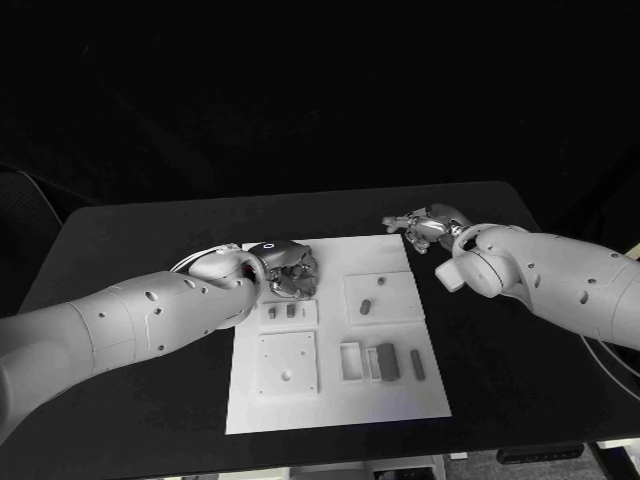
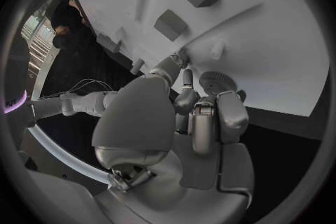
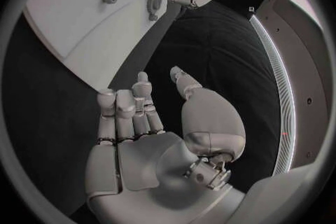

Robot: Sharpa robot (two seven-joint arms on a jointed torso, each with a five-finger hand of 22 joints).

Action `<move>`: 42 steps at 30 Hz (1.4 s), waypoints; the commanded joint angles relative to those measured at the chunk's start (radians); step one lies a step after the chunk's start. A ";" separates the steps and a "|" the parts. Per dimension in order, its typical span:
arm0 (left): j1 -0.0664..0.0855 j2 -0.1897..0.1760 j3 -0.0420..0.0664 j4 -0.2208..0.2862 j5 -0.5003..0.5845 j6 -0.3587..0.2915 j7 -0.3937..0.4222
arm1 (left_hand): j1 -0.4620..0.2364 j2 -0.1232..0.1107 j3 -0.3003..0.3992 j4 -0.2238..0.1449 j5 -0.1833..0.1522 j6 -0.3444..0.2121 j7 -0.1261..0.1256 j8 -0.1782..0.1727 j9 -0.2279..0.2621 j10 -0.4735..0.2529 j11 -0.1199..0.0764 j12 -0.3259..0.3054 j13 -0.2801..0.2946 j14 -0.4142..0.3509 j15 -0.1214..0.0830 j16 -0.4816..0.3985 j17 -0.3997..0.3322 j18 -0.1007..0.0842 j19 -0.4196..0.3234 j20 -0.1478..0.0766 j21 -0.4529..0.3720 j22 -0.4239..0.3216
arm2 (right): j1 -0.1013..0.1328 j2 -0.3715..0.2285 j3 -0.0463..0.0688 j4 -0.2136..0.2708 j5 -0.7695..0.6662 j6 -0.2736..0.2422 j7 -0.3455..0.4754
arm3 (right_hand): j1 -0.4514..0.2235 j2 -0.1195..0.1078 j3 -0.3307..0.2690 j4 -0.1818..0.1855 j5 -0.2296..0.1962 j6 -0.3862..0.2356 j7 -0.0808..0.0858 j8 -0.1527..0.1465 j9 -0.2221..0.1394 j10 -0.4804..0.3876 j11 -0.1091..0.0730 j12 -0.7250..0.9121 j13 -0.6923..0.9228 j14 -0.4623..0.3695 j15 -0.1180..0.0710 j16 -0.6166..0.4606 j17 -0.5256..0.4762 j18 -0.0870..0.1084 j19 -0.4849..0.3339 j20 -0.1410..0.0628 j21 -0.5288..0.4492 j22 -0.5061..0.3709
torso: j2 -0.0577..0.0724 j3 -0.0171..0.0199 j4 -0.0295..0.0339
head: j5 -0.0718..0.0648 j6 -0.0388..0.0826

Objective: Assemble the parts on the task board

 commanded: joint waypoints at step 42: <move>-0.019 0.024 0.001 -0.028 -0.005 0.003 0.004 | 0.008 0.057 0.054 0.025 0.011 0.051 0.029 0.023 0.007 -0.002 -0.009 -0.003 0.004 0.269 0.001 0.176 0.359 0.091 0.017 0.001 0.152 0.019 | 0.000 0.001 0.001 0.032 -0.008 -0.014 0.021 | 0.007 0.009 0.007 -0.004 0.001 0.005 0.006 0.004 0.001 0.022 -0.006 0.001 -0.008 0.021 -0.013 -0.007 -0.007 0.035 0.018 -0.003 0.141 0.005 | 0.000 0.0000 0.0009 | -0.005 -0.006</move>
